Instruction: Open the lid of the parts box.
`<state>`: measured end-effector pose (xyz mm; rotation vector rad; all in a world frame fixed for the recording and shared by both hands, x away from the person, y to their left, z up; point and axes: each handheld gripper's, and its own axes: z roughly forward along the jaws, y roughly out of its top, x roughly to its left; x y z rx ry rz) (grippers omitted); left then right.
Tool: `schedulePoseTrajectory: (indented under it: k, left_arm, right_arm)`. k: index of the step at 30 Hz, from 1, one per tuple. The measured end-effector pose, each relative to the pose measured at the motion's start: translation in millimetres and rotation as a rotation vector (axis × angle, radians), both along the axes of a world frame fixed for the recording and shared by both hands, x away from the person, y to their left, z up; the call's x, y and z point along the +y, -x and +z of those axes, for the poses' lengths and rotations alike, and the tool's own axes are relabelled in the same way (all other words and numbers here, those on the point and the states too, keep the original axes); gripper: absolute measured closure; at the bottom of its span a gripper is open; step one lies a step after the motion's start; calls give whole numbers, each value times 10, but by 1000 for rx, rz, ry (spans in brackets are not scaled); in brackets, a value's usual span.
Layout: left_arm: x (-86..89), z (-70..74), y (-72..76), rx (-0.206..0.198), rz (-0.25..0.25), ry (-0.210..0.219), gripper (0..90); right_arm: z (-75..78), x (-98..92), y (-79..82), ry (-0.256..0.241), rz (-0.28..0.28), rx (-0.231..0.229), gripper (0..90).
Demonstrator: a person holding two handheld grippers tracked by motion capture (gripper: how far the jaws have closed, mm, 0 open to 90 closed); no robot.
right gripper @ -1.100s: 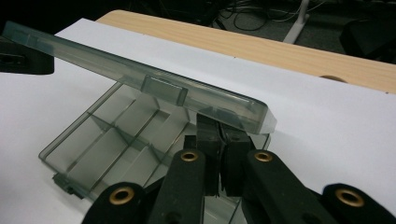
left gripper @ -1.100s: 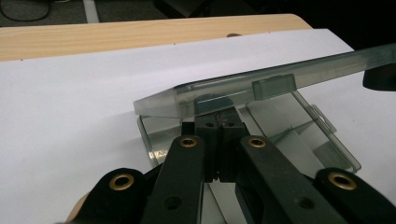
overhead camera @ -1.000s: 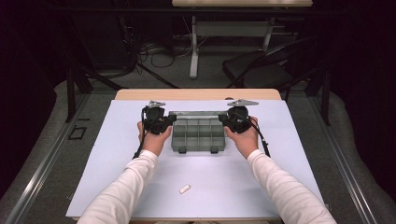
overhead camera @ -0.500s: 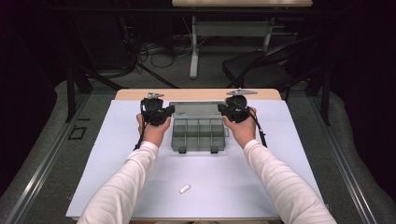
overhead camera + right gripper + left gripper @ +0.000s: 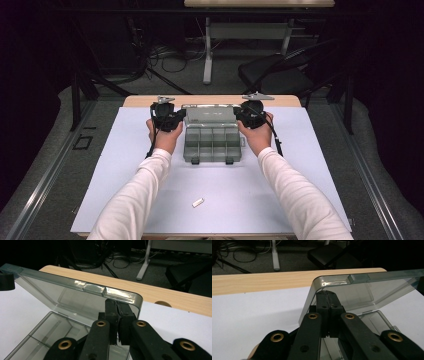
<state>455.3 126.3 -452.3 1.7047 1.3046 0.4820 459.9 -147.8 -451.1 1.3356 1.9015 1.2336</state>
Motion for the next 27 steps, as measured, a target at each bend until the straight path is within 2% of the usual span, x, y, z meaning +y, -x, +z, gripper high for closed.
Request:
schedulePoseTrajectory:
  k: [11,17,22,27]
  left_arm:
    - [-8,-10,-16,-8,11,-12,900]
    - [-12,-6,-21,-11,15,-11,900]
    - [-7,1,-16,-8,10,-18,900]
    - [-9,-1,-16,-14,15,-19,898]
  right_arm:
    - [-13,59,22,12,12,-37,857]
    - [-60,67,82,12,35,-46,807]
    - [-131,56,189,8,79,-47,721]
    - [-153,4,279,5,74,-62,577]
